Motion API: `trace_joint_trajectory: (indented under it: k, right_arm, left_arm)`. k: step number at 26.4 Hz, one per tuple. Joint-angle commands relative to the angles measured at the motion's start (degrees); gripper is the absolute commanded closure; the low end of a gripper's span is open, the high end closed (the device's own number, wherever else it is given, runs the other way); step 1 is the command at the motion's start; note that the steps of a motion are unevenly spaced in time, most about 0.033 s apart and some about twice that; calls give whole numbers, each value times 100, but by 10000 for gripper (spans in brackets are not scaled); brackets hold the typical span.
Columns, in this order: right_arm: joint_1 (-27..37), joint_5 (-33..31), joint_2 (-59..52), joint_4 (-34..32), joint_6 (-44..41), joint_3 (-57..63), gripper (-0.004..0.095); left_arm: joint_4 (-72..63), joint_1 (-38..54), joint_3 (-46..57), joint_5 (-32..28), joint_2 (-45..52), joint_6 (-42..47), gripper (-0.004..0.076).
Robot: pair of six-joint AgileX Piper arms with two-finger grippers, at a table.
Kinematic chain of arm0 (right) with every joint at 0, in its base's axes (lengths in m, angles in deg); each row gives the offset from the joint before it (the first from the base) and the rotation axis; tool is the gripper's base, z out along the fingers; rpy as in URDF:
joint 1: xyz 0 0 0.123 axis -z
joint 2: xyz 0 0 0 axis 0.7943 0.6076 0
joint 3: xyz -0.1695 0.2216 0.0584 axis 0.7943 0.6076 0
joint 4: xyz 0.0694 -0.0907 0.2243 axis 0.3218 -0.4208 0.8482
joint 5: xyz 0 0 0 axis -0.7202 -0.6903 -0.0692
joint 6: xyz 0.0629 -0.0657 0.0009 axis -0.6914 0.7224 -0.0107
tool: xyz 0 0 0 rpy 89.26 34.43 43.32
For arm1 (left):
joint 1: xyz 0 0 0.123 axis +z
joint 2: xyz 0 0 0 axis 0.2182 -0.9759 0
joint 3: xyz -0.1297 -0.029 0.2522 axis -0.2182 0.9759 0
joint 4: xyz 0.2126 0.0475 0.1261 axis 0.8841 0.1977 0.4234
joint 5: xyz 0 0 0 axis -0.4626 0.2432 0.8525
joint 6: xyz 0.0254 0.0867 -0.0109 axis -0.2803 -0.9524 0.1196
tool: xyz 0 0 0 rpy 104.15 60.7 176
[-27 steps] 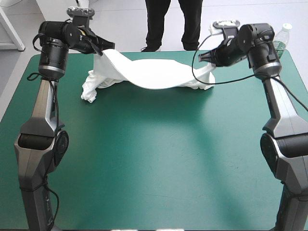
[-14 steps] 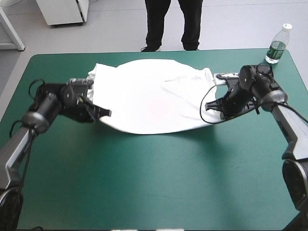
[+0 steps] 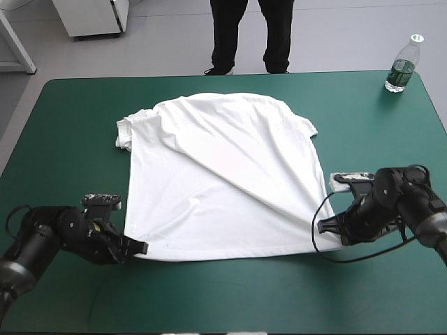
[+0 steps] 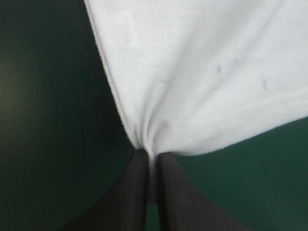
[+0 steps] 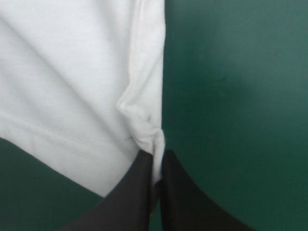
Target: Fold the cloth
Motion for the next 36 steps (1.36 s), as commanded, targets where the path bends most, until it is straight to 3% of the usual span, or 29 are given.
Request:
trace_joint_trajectory:
  k: [1,7,14,25,27,29,30,31,32,34,36]
  right_arm:
    - [17,-329,-625,82,51,225,907]
    - [17,-683,-1261,333,11,699,906]
    - [17,-683,-1965,1013,-202,1381,906]
    - [17,-683,-2506,808,-298,1881,903]
    - [17,-683,-2506,819,-258,1881,858]
    - [17,-683,-2506,831,-257,1805,685]
    - [17,-683,-2506,832,-268,1688,504]
    - [17,-683,-2506,832,-286,1579,425]
    - [17,-683,-2506,809,-324,1363,344]
    - [17,-683,-2506,797,-327,912,379]
    - [17,-683,-2506,798,-339,311,468]
  left_arm:
    - [-180,-18,161,497,643,-11,746]
    - [-317,-18,573,1404,1602,13,746]
    - [-1118,-21,1072,1403,2556,303,746]
    - [-931,-21,1271,1289,2744,188,745]
    - [-942,-21,1271,1286,2744,115,728]
    - [-979,-21,1132,1286,2744,-82,632]
    - [-993,-21,942,1286,2744,-98,535]
    - [-993,-21,812,1286,2744,-98,474]
    - [-972,-21,538,1324,2744,-98,350]
    - [-945,-21,54,1388,2744,-98,247]
    - [-935,-21,-527,1388,2734,-98,245]
